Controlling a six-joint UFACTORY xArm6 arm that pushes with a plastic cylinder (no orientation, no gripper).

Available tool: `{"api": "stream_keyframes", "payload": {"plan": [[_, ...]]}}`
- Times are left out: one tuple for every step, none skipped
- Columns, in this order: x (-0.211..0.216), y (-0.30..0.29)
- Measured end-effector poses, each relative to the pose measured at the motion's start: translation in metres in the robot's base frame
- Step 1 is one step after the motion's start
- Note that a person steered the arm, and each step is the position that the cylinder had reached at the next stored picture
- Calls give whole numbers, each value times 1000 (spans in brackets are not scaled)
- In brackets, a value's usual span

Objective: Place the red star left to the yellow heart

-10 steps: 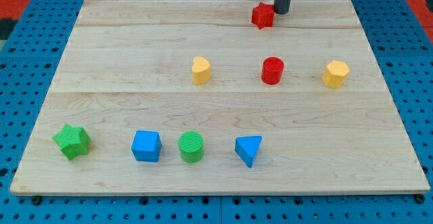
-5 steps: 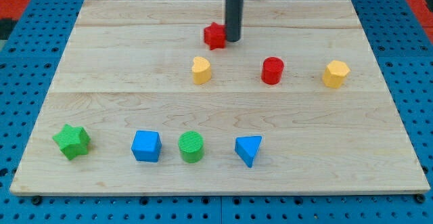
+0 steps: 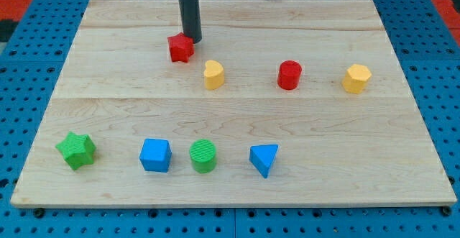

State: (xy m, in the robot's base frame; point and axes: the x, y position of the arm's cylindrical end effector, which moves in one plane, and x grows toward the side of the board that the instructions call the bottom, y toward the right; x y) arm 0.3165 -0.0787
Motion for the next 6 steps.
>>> {"api": "stream_keyframes", "payload": {"plan": [[3,-21],[3,-46],[10,-43],[26,-42],[43,-42],[49,-42]]}}
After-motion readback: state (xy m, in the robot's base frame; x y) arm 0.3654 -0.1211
